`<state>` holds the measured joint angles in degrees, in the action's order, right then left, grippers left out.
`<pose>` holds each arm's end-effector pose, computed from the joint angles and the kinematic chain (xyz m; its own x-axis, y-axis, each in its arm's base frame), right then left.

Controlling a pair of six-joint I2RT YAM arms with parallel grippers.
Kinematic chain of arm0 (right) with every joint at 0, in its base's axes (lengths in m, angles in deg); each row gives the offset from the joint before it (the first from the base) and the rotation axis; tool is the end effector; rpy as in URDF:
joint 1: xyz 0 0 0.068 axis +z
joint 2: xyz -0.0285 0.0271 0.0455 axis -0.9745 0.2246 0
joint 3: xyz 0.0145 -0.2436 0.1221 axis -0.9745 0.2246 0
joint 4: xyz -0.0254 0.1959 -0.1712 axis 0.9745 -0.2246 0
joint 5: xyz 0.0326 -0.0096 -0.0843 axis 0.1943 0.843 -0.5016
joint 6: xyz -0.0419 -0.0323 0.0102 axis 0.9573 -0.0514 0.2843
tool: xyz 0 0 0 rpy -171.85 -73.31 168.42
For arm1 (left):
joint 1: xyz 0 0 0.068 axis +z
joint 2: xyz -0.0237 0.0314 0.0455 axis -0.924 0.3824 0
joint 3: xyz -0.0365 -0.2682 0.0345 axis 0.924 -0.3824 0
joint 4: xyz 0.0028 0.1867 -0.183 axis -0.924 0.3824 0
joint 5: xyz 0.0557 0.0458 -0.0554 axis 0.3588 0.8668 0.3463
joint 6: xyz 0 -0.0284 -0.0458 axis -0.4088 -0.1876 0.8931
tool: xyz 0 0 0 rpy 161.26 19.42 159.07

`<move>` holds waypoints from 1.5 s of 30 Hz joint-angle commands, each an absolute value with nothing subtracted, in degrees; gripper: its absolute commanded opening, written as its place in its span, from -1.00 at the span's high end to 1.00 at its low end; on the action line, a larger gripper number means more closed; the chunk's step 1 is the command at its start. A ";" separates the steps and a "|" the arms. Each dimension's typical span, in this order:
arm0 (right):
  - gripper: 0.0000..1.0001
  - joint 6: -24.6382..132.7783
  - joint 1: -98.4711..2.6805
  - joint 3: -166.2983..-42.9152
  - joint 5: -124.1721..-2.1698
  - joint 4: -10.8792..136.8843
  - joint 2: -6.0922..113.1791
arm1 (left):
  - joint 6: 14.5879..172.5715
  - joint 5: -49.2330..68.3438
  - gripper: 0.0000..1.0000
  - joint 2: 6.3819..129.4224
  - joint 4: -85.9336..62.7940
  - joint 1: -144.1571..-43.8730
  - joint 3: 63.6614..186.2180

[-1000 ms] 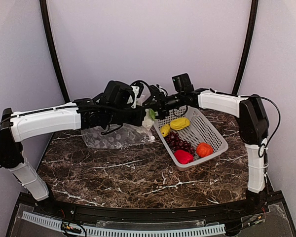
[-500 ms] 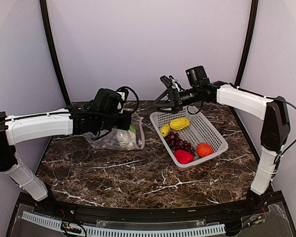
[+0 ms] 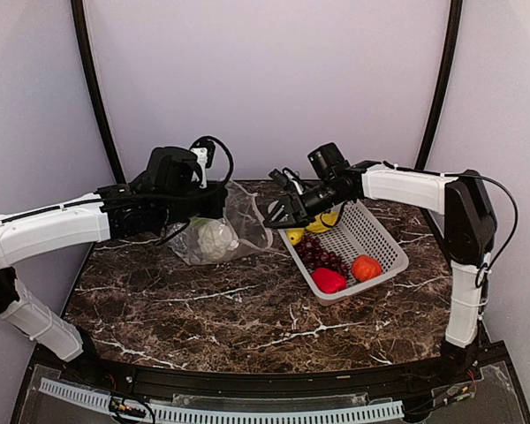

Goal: Place the food in the zip-top bag and seal the zipper
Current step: Place the fake vegetable in the zipper food storage bag, then adjust the zipper food storage bag at the center of the board.

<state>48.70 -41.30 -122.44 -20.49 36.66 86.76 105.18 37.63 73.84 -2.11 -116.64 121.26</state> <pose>0.3445 0.2813 0.2516 -0.7549 -0.3769 -0.5367 -0.6480 0.3027 0.6989 0.2272 -0.2441 0.3414 -0.4058 -0.0969 -0.9088 0.3736 0.8899 -0.2617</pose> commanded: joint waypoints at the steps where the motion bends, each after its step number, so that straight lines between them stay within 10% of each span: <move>1: -0.01 50.60 -39.65 -126.34 -22.33 35.79 88.88 | 105.46 38.13 0.99 71.33 -3.67 -116.61 120.93; 11: 0.93 48.27 -39.22 -129.86 -22.34 33.83 89.09 | 105.24 39.25 0.99 71.70 -2.07 -116.56 120.18; 28: 0.91 46.81 -43.19 -149.63 -13.36 31.70 94.04 | 97.37 45.76 0.98 67.16 7.49 -113.10 127.38; 33: 0.61 47.76 -43.18 -150.34 -12.01 32.30 92.82 | 95.73 46.14 0.99 65.86 5.89 -112.34 127.54; 39: -0.92 49.19 -44.67 -148.20 -8.17 32.16 92.34 | 98.75 41.85 0.98 69.77 5.30 -111.56 124.56; 45: -0.97 62.69 -48.02 -142.64 -30.69 29.07 84.75 | 102.00 36.51 0.98 71.54 4.80 -111.46 122.54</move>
<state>52.26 -45.36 -146.92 -14.34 29.97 92.27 99.50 40.91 71.32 5.47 -111.59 123.93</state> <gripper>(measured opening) 0.986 0.010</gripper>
